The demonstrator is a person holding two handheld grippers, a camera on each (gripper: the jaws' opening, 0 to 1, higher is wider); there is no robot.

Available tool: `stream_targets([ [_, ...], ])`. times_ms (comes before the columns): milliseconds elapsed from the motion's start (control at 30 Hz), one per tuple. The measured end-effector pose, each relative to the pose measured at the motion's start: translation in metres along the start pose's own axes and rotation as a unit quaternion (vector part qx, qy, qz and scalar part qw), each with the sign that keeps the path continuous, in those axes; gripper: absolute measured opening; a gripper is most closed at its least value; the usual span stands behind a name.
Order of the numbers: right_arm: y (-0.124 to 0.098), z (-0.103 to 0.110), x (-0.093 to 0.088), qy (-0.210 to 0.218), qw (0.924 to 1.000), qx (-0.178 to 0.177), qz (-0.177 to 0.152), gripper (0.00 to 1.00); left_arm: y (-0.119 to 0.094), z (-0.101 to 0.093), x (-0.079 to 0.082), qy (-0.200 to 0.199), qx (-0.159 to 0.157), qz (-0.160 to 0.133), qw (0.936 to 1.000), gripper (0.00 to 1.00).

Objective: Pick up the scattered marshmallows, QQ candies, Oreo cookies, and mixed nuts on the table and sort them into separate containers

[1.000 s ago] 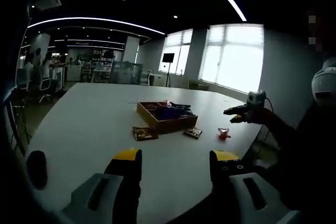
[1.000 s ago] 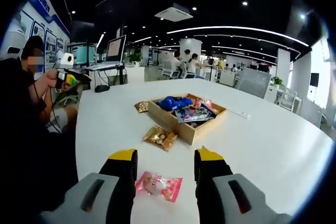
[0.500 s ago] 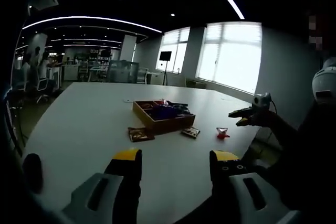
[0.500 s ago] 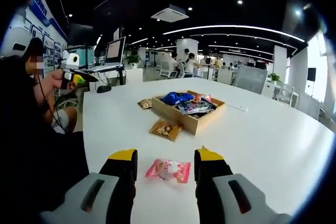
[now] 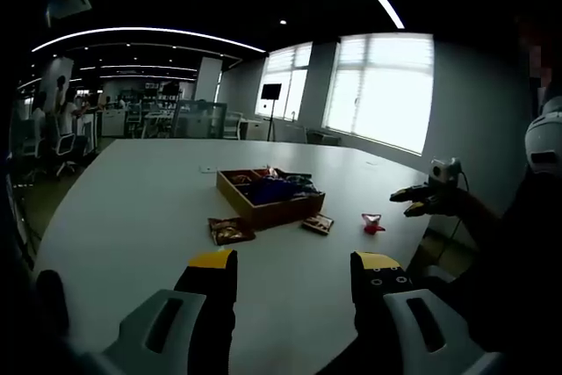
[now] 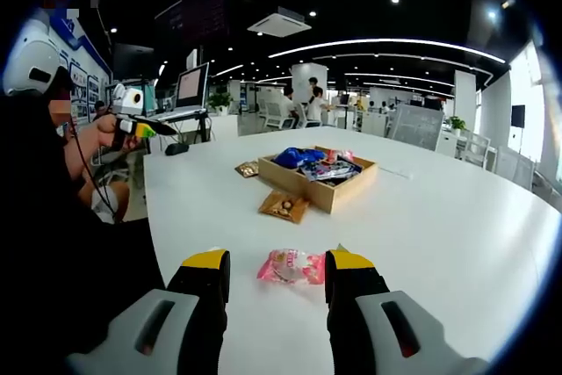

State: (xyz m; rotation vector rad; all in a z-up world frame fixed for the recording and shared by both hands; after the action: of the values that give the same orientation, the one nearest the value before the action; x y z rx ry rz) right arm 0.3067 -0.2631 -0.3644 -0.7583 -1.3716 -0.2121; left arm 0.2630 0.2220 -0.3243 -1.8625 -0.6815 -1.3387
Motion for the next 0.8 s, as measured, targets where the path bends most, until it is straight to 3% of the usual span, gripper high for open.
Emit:
stream_targets([
  [800, -0.002, 0.002, -0.002, 0.002, 1.0, 0.003, 0.006, 0.4, 0.021, 0.016, 0.011, 0.035, -0.001, 0.037, 0.9987, 0.57],
])
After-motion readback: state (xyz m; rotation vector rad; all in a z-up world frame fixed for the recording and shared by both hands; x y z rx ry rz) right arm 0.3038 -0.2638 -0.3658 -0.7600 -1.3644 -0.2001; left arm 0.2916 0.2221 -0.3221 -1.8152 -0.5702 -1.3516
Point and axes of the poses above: the point that each gripper's makers call its tool centre point, and the gripper's own axes: y roughly forward along the fingers, z roughly to its left, x roughly out of its top, the point moved 10 cm from there along -y, roughly backward along the fingers, and after that the axes turned 1 degree about x, right-handed, at the moved point
